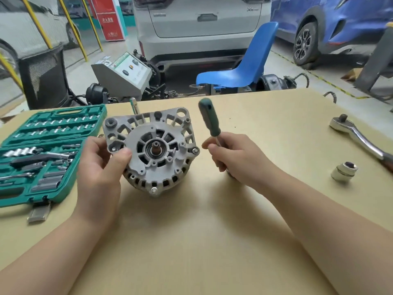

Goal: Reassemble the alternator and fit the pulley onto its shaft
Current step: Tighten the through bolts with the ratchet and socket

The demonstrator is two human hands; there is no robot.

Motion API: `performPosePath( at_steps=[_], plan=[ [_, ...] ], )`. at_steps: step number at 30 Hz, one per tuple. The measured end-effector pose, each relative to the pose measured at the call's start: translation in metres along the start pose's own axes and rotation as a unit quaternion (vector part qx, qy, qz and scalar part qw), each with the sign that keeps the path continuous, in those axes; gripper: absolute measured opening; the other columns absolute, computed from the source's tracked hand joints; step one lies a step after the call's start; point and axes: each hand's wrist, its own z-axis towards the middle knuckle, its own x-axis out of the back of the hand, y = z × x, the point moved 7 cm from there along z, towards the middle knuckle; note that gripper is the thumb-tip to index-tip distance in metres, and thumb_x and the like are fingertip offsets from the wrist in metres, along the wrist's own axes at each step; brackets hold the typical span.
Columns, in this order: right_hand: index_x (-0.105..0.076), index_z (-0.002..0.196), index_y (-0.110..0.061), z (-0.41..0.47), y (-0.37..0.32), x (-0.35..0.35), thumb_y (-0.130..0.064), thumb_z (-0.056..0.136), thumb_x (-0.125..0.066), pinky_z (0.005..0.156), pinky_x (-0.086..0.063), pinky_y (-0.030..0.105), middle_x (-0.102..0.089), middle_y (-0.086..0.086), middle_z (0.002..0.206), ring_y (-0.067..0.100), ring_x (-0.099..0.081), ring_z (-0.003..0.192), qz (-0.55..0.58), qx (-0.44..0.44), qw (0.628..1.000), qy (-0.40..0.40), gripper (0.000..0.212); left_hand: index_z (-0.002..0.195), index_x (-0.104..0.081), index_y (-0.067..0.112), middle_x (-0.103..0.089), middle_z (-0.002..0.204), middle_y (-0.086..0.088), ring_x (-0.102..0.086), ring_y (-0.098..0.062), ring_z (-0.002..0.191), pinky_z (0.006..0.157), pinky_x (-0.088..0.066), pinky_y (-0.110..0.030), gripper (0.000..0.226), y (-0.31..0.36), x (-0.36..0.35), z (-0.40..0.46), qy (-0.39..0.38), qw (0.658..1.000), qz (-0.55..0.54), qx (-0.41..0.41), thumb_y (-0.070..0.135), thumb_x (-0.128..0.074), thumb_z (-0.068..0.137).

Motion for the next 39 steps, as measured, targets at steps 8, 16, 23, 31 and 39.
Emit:
performPosePath(
  at_steps=[8, 16, 23, 31, 39],
  plan=[
    [-0.044, 0.071, -0.018, -0.002, -0.009, -0.026, -0.049, 0.092, -0.069, 0.063, -0.043, 0.034, -0.052, -0.006, 0.065, 0.015, -0.051, 0.063, 0.036, 0.019, 0.999, 0.012, 0.045, 0.109, -0.066, 0.042, -0.072, 0.105, 0.002, -0.065, -0.046, 0.107, 0.101, -0.052, -0.067, 0.032, -0.001, 0.006, -0.004, 0.000, 1.000, -0.001, 0.015, 0.057, -0.081, 0.086],
    [-0.060, 0.093, -0.016, 0.002, 0.002, -0.038, -0.036, 0.097, -0.074, 0.048, -0.029, 0.026, -0.060, 0.003, 0.073, 0.017, -0.048, 0.058, 0.241, -0.125, 0.962, -0.033, 0.024, 0.111, -0.064, 0.037, -0.074, 0.114, -0.006, -0.068, -0.039, 0.115, 0.104, -0.052, -0.065, 0.032, 0.017, -0.001, -0.014, -0.006, 1.000, 0.019, 0.014, 0.048, -0.078, 0.084],
    [-0.070, 0.093, -0.018, 0.018, 0.005, -0.041, -0.037, 0.101, -0.068, 0.047, -0.031, 0.024, -0.065, -0.003, 0.077, 0.016, -0.050, 0.055, 0.218, -0.107, 0.970, 0.008, 0.020, 0.113, -0.064, 0.042, -0.074, 0.116, 0.007, -0.070, -0.005, 0.106, 0.085, -0.054, -0.012, 0.039, 0.035, 0.000, -0.049, -0.002, 0.997, 0.070, 0.013, 0.054, -0.079, 0.079],
    [-0.080, 0.099, -0.019, 0.057, -0.034, -0.048, -0.035, 0.095, -0.074, 0.046, -0.031, 0.023, -0.068, -0.009, 0.070, 0.009, -0.047, 0.046, 0.126, -0.090, 0.986, -0.058, 0.018, 0.123, -0.071, 0.029, -0.075, 0.129, 0.008, -0.069, -0.009, 0.122, 0.104, -0.056, -0.043, 0.049, 0.028, 0.070, -0.058, 0.031, 0.986, 0.164, 0.001, 0.068, -0.065, 0.095],
    [-0.082, 0.094, -0.023, 0.064, -0.099, -0.080, -0.036, 0.094, -0.076, 0.058, -0.045, 0.021, -0.070, -0.009, 0.072, 0.006, -0.058, 0.063, -0.003, 0.058, 0.986, -0.155, 0.014, 0.113, -0.080, 0.021, -0.080, 0.112, 0.000, -0.074, -0.017, 0.103, 0.095, -0.053, -0.045, 0.038, 0.011, 0.042, 0.024, -0.027, 0.978, 0.026, 0.203, 0.048, -0.065, 0.090]
  ],
)
